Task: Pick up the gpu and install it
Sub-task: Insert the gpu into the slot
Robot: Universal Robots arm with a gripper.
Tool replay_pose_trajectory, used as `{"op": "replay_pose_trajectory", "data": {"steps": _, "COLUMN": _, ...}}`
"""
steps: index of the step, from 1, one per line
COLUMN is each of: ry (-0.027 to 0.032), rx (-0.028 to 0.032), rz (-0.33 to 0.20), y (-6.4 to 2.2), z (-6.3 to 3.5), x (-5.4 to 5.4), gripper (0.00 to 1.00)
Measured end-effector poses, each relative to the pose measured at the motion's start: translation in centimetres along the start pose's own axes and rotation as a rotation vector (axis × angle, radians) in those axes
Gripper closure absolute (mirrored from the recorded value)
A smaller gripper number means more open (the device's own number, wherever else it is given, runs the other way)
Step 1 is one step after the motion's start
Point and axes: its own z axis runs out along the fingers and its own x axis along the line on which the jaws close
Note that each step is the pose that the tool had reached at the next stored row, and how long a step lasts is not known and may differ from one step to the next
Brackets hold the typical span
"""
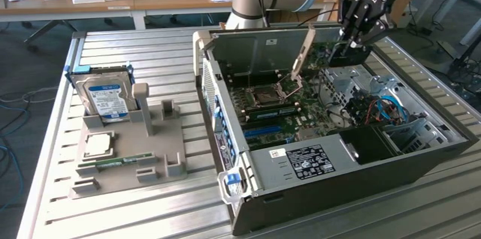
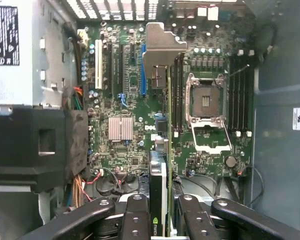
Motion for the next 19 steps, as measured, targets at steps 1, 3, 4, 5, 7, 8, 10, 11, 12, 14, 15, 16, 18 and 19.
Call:
{"op": "replay_pose_trajectory", "data": {"steps": 1, "ry": 0.0002, "rx": 0.0010, "rz": -0.010, "y": 0.00, "z": 0.06, "x": 0.0, "gripper": 0.74}}
{"op": "replay_pose_trajectory", "data": {"steps": 3, "ry": 0.0004, "rx": 0.0037, "rz": -0.021, "y": 0.05, "z": 0.17, "x": 0.0, "gripper": 0.74}}
{"op": "replay_pose_trajectory", "data": {"steps": 4, "ry": 0.0006, "rx": 0.0049, "rz": -0.023, "y": 0.14, "z": 0.18, "x": 0.0, "gripper": 0.74}}
{"op": "replay_pose_trajectory", "data": {"steps": 5, "ry": 0.0006, "rx": 0.0050, "rz": -0.023, "y": 0.15, "z": 0.18, "x": 0.0, "gripper": 0.74}}
{"op": "replay_pose_trajectory", "data": {"steps": 7, "ry": 0.0004, "rx": 0.0056, "rz": -0.023, "y": 0.34, "z": 0.22, "x": 0.0, "gripper": 0.74}}
{"op": "replay_pose_trajectory", "data": {"steps": 8, "ry": 0.0004, "rx": 0.0061, "rz": -0.023, "y": 0.50, "z": 0.26, "x": 0.0, "gripper": 0.74}}
{"op": "replay_pose_trajectory", "data": {"steps": 10, "ry": 0.0005, "rx": 0.0066, "rz": -0.023, "y": 0.92, "z": 0.37, "x": 0.0, "gripper": 0.74}}
{"op": "replay_pose_trajectory", "data": {"steps": 11, "ry": 0.0005, "rx": 0.0067, "rz": -0.023, "y": 1.17, "z": 0.43, "x": 0.0, "gripper": 0.74}}
{"op": "replay_pose_trajectory", "data": {"steps": 12, "ry": 0.0005, "rx": 0.0067, "rz": -0.023, "y": 1.40, "z": 0.49, "x": 0.0, "gripper": 0.74}}
{"op": "replay_pose_trajectory", "data": {"steps": 14, "ry": 0.0004, "rx": 0.0068, "rz": -0.023, "y": 1.90, "z": 0.58, "x": 0.0, "gripper": 0.74}}
{"op": "replay_pose_trajectory", "data": {"steps": 15, "ry": 0.0004, "rx": 0.0068, "rz": -0.023, "y": 2.13, "z": 0.61, "x": 0.0, "gripper": 0.74}}
{"op": "replay_pose_trajectory", "data": {"steps": 16, "ry": 0.0005, "rx": 0.0068, "rz": -0.023, "y": 2.31, "z": 0.64, "x": 0.0, "gripper": 0.74}}
{"op": "replay_pose_trajectory", "data": {"steps": 18, "ry": 0.0006, "rx": 0.0068, "rz": -0.023, "y": 2.62, "z": 0.68, "x": 0.0, "gripper": 0.74}}
{"op": "replay_pose_trajectory", "data": {"steps": 19, "ry": 0.0006, "rx": 0.0067, "rz": -0.023, "y": 2.76, "z": 0.70, "x": 0.0, "gripper": 0.74}}
